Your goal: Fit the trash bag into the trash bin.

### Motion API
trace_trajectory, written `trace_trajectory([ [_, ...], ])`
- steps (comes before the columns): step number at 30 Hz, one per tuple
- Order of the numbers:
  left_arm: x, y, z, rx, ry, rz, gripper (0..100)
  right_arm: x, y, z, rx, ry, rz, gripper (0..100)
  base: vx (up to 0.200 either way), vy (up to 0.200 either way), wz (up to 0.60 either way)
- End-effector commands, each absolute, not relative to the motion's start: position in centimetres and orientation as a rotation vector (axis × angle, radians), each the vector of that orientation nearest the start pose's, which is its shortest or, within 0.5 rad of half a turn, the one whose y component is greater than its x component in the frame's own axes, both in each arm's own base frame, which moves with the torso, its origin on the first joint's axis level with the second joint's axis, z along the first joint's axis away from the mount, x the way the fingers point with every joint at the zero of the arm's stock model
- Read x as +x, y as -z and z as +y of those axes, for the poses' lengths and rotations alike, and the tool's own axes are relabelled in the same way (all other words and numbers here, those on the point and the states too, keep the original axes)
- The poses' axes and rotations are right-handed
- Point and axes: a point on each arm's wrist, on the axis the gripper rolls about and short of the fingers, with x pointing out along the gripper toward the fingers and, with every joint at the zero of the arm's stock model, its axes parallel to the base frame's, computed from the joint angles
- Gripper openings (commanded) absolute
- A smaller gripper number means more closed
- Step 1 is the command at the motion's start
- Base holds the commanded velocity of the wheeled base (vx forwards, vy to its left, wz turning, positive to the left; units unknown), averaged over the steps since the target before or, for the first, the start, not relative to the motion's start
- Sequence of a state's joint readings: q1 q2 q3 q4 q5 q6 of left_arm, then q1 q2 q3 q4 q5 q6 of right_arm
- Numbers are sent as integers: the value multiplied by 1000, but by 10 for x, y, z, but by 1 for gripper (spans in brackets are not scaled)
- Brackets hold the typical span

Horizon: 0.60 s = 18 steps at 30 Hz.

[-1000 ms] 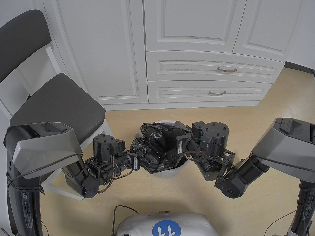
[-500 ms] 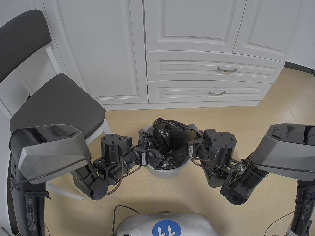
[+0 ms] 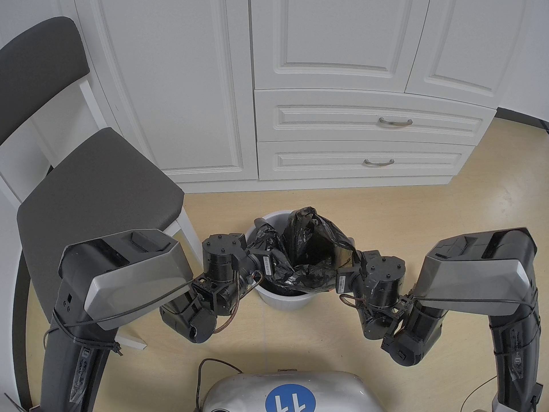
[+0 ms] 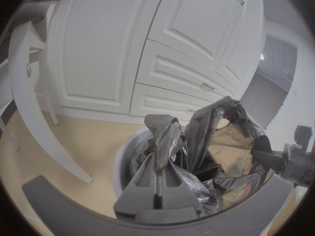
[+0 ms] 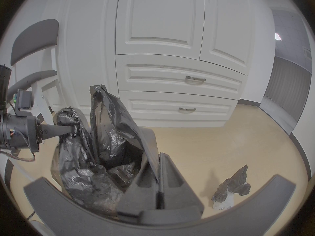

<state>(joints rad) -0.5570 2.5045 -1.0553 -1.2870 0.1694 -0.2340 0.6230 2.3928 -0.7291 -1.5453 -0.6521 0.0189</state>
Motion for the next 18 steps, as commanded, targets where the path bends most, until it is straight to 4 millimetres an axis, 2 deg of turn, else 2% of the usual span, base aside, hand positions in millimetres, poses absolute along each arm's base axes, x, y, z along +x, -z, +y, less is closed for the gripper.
trace_trajectory([
  [1,380,15,-215,-166,326,224,0,319,21,211,-81,34,143,0,0,0,0],
  [2,378,15,-206,-159,308,238,0,316,23,211,-92,32,153,0,0,0,0],
  [5,369,0,-196,-157,308,237,0,308,24,205,-136,30,191,0,0,0,0],
  [18,341,-18,-184,-49,332,231,0,290,28,207,-205,-3,230,0,0,0,0],
])
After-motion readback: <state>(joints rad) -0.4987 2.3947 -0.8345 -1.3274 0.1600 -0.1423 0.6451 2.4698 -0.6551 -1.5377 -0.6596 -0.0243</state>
